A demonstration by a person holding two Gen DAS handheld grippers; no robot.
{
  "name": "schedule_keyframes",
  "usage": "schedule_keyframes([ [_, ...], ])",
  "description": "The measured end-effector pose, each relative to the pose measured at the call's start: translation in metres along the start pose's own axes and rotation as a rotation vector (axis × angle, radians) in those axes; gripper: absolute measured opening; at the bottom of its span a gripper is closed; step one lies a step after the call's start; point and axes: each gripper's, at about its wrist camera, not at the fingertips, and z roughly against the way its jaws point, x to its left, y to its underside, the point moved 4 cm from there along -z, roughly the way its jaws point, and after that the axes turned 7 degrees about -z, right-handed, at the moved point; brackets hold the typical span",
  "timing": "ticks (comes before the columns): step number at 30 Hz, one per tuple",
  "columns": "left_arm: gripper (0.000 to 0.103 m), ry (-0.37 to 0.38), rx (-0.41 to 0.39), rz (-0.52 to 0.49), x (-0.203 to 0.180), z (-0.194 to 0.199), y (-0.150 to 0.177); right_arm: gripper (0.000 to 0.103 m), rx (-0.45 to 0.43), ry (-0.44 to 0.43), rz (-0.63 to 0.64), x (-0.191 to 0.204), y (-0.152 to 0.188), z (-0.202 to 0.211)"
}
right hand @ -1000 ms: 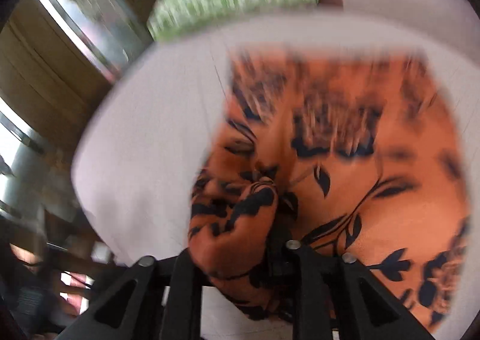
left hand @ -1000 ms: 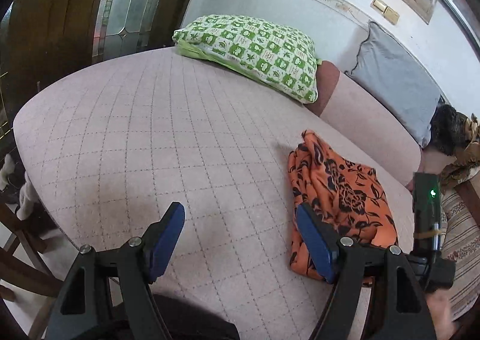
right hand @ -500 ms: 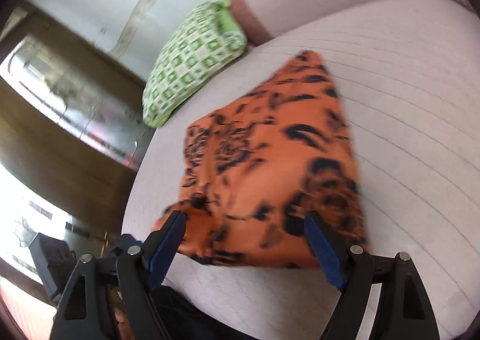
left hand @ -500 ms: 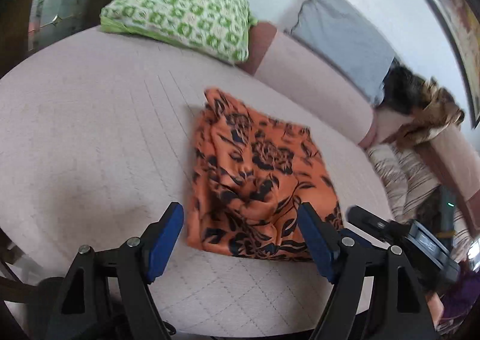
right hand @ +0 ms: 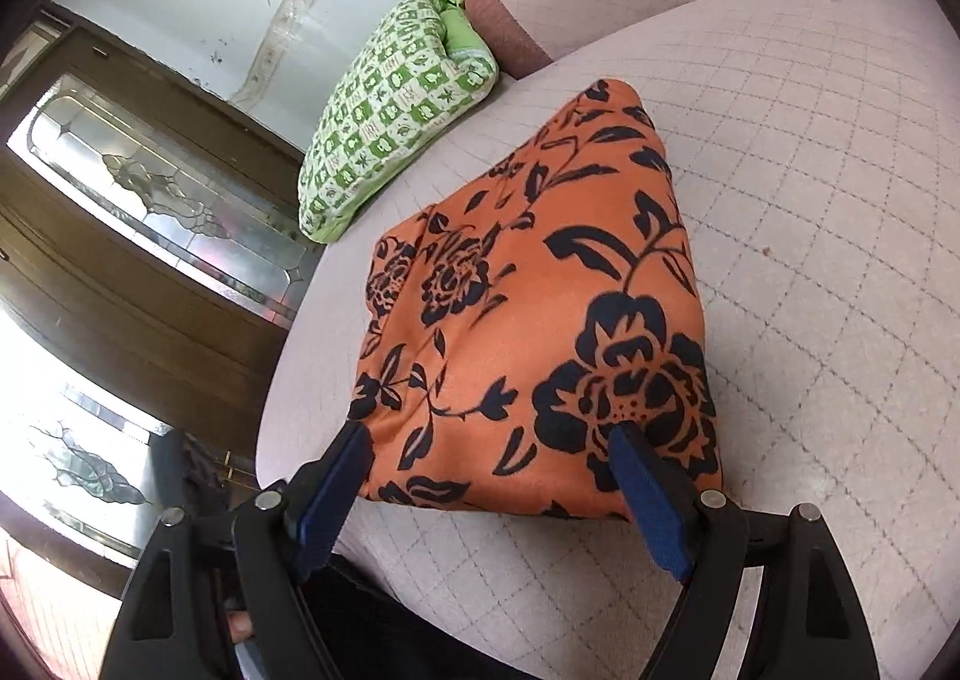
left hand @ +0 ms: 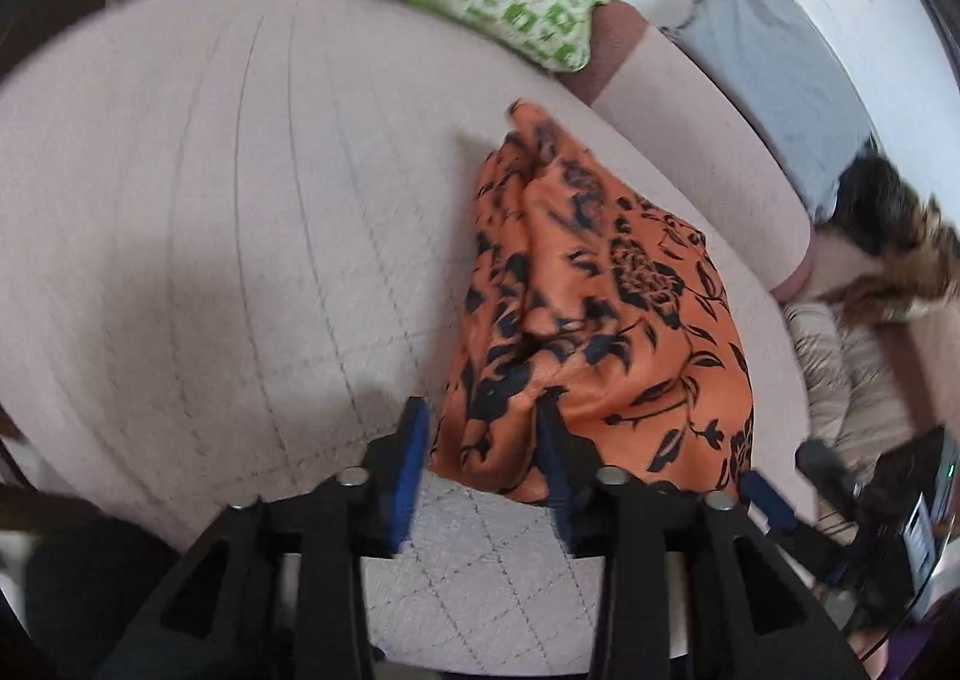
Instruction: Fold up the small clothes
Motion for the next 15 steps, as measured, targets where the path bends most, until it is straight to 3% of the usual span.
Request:
schedule_keyframes([
  [3,0.056,-0.126,-0.143,-0.128,-0.019,0.034,-0.014,0.085,0.001,-0.033,-0.028,-0.007,-0.008,0.001],
  [4,0.059,-0.118,-0.187,-0.179,-0.033,0.04,-0.024,0.085,0.013,-0.047,-0.046,-0.011,-0.009,0.0],
  [8,0.06,-0.056,-0.193,-0.364,-0.08,0.021,-0.044,0.085,0.053,-0.114,-0.126,-0.023,-0.013,-0.001],
  [11,0.06,-0.017,-0.124,-0.457,-0.1,-0.016,-0.057,0.085,0.019,-0.175,-0.146,-0.025,-0.026,0.018],
  [13,0.06,-0.134,-0.036,-0.47,-0.087,-0.055,-0.06,0.085,-0.005,-0.151,-0.199,-0.042,-0.041,0.023],
  [15,0.06,-0.176,0.046,-0.443,-0.068,-0.085,-0.055,0.085,0.021,-0.12,-0.272,-0.067,-0.051,0.011],
])
